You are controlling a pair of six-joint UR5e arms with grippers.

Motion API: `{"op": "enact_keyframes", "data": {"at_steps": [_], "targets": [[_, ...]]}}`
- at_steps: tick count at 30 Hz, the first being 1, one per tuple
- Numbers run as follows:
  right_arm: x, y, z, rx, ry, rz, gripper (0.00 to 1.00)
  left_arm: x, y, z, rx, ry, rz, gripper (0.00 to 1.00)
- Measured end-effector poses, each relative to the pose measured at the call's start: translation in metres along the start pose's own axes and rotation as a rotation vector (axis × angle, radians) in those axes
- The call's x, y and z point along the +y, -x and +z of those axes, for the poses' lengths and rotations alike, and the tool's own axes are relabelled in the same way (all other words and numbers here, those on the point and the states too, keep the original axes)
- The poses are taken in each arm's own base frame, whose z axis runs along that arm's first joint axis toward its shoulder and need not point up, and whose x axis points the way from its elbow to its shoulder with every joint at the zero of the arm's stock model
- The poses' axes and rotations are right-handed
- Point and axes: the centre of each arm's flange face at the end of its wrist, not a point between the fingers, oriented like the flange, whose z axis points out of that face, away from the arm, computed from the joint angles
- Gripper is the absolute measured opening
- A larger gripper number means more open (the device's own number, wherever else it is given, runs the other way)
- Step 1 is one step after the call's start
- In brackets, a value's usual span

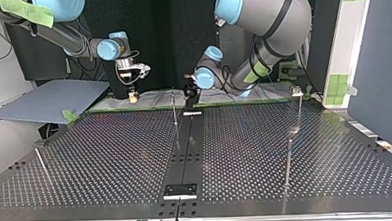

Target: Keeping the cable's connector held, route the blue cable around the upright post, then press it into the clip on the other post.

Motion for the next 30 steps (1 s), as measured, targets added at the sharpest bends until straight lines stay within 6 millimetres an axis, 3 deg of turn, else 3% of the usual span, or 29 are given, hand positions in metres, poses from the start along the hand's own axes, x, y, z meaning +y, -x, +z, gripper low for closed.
{"op": "enact_keyframes", "data": {"at_steps": [18,30], "targets": [[0.010,-0.006,0.010,0.018,0.014,-0.003,0.00,-0.008,0.011,0.010,-0.040,-0.084,-0.003,0.00],[0.019,-0.011,0.017,0.034,0.037,-0.005,0.00,0.001,0.007,0.022,-0.041,-0.018,0.000,0.00]]}}
